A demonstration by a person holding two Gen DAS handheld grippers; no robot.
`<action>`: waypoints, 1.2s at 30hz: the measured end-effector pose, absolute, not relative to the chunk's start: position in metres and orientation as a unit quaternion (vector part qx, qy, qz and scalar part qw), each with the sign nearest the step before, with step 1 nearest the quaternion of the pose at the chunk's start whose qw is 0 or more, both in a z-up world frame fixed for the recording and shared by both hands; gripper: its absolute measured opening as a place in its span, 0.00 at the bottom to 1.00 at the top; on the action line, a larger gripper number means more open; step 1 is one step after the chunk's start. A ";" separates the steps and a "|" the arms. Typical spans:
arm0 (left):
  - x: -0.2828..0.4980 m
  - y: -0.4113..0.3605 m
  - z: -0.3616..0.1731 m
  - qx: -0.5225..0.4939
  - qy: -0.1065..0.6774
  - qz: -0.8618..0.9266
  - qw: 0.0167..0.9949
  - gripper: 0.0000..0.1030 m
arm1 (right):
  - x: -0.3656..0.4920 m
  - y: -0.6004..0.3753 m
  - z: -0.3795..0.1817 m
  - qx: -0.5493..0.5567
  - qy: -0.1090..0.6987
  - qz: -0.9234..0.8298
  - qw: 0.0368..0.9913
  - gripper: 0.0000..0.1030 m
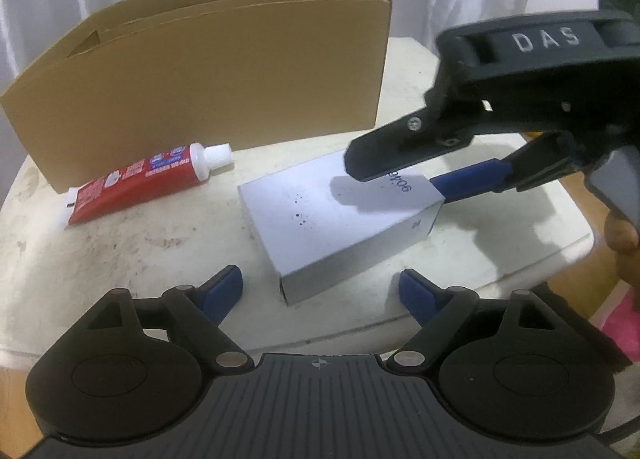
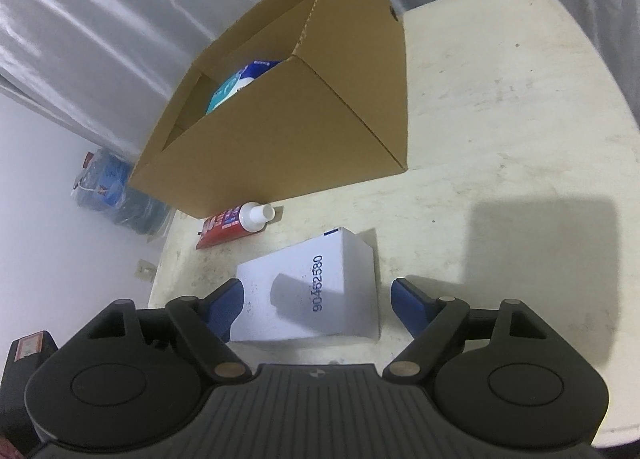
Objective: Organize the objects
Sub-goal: 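Lift the white box off the table with the right gripper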
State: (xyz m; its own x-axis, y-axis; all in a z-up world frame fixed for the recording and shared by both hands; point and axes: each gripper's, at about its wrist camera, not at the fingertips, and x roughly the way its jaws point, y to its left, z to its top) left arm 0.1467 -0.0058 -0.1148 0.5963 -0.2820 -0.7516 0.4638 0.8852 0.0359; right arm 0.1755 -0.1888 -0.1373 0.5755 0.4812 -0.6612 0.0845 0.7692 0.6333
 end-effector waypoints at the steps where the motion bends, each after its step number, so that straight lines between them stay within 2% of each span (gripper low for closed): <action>1: 0.146 -0.006 -0.114 0.114 0.397 -0.210 0.886 0.82 | 0.174 -0.188 -0.138 0.318 0.443 0.118 0.830 0.80; 7: 0.155 -0.008 -0.115 0.114 0.397 -0.206 0.887 0.71 | 0.164 -0.191 -0.141 0.331 0.439 0.115 0.827 0.75; 13: 0.159 -0.009 -0.116 0.098 0.401 -0.204 0.888 0.67 | 0.168 -0.197 -0.145 0.334 0.435 0.109 0.829 0.65; 17: 0.157 -0.014 -0.116 0.095 0.408 -0.211 0.883 0.67 | 0.169 -0.190 -0.147 0.329 0.435 0.119 0.830 0.57; 30: 0.158 -0.023 -0.116 0.100 0.413 -0.219 0.878 0.74 | 0.175 -0.192 -0.147 0.310 0.435 0.115 0.837 0.56; 36: 0.157 -0.024 -0.116 0.103 0.409 -0.221 0.879 0.73 | 0.176 -0.190 -0.145 0.303 0.436 0.111 0.840 0.57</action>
State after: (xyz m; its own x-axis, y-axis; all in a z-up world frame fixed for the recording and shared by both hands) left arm 0.1566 -0.0236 -0.1156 0.5680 -0.3056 -0.7642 0.4733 0.8809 -0.0005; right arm 0.1763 -0.1895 -0.1455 0.5945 0.4513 -0.6655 0.0775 0.7916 0.6061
